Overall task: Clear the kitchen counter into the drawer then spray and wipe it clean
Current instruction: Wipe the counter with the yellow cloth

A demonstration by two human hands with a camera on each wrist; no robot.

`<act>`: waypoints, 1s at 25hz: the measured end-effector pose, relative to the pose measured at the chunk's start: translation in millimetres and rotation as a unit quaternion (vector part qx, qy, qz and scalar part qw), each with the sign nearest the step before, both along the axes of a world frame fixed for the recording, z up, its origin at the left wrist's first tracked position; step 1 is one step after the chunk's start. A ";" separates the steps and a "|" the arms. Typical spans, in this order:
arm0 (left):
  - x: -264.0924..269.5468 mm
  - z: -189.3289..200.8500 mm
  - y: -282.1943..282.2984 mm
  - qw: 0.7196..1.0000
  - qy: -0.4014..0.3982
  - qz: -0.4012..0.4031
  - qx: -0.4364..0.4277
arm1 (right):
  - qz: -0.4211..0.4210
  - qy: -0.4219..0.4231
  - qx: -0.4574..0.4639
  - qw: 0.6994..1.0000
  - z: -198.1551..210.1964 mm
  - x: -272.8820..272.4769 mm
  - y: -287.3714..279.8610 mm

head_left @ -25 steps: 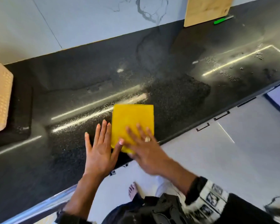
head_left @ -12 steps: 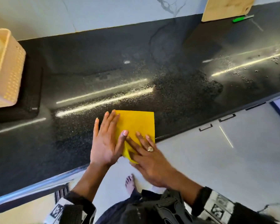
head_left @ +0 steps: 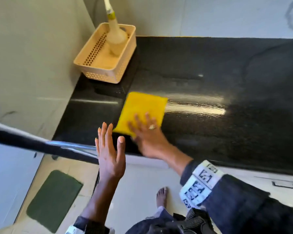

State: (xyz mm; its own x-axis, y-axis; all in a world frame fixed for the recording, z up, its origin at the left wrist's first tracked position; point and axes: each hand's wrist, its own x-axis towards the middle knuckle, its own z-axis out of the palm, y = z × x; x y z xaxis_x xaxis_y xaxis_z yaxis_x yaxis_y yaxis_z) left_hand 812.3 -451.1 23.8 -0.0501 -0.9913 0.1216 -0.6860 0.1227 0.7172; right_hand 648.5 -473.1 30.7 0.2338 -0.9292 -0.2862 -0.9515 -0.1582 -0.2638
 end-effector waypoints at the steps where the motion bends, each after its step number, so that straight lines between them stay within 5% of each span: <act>1: 5.3 2.0 0.0 1.000 0.011 0.009 0.000 | 0.088 -0.004 0.004 0.996 -1.0 20.6 10.2; 3: 8.5 5.4 0.5 1.000 0.025 0.009 -0.005 | 0.167 -0.017 -0.018 0.986 -2.1 18.3 37.9; 6: -3.9 7.3 3.2 0.999 0.013 -0.034 0.008 | 0.170 -0.052 -0.063 0.982 -6.9 -57.3 88.7; 9: -38.3 6.6 5.0 0.991 -0.050 -0.125 0.012 | 0.086 -0.031 -0.100 0.991 -5.3 -140.9 159.5; 12: -92.3 12.2 3.3 0.968 -0.092 -0.232 -0.005 | -0.096 -0.044 -0.108 0.989 -5.9 -206.6 230.9; 15: -152.8 24.0 -1.4 0.932 -0.108 -0.345 -0.018 | -0.318 -0.031 -0.152 0.935 -12.0 -264.9 286.4; 18: -216.0 37.1 -8.8 0.884 -0.129 -0.446 -0.045 | -0.443 0.013 -0.147 0.884 -11.5 -281.2 295.2; 25: -402.8 34.9 -13.0 0.751 -0.183 -0.632 -0.045 | -0.422 0.024 -0.154 0.893 -6.8 -260.8 251.6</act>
